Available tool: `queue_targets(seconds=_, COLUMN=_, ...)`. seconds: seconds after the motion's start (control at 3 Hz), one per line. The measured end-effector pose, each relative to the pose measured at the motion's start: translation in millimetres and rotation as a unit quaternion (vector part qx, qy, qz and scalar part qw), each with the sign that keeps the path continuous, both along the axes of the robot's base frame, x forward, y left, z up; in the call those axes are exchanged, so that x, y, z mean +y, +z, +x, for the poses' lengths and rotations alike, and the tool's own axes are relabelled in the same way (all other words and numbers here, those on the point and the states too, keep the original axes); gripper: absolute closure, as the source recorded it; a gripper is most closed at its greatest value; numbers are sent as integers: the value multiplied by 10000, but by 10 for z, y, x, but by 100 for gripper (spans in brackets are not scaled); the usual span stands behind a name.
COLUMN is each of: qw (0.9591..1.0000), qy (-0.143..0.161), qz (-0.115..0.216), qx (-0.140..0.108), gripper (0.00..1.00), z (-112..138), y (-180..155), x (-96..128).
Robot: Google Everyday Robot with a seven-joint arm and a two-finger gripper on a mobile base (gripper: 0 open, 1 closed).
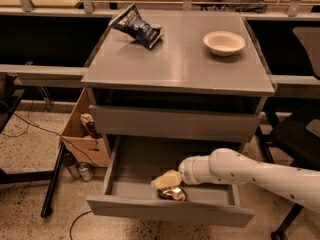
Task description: Place orange can into middle drawer
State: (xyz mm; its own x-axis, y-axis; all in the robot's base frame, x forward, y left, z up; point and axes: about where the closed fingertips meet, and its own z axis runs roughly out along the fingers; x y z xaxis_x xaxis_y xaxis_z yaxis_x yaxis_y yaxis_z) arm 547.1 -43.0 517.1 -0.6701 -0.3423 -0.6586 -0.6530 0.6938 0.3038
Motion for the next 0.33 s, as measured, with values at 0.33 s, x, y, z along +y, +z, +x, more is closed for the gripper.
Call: queue_targets(seconds=0.33, qw=10000, qy=0, qz=0, qx=0, gripper=0, z=0, y=0, x=0)
